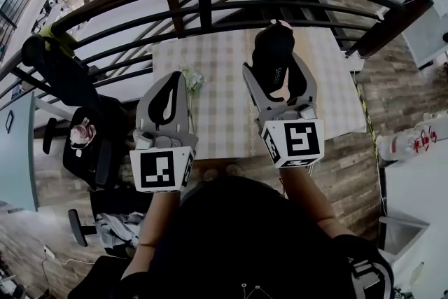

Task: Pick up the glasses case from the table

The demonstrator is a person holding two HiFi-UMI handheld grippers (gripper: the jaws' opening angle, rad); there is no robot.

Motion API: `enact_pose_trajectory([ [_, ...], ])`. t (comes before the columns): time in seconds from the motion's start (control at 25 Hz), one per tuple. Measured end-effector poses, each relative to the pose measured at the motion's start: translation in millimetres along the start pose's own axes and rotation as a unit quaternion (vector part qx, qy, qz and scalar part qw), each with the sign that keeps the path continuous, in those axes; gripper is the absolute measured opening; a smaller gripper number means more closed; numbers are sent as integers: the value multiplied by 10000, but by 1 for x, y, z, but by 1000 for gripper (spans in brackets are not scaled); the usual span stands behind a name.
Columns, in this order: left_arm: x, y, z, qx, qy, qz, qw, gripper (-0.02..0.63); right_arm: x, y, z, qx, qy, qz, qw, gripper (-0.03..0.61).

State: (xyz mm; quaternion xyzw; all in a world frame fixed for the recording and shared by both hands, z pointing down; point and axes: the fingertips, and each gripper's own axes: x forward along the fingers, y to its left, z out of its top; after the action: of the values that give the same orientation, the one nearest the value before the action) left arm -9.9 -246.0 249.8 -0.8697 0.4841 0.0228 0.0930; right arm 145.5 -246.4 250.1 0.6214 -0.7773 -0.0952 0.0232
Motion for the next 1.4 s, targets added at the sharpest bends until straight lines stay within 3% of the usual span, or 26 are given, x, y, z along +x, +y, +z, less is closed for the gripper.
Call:
enact_pose_trajectory([
  [0.4, 1, 6, 18, -127, -75, 60, 9999, 12, -7, -14, 32, -77, -381, -245, 9989, 339],
  [1.4, 0, 0, 15, -209, 10, 55, 9998, 12, -13, -19, 24, -93, -300, -291, 9991, 339],
])
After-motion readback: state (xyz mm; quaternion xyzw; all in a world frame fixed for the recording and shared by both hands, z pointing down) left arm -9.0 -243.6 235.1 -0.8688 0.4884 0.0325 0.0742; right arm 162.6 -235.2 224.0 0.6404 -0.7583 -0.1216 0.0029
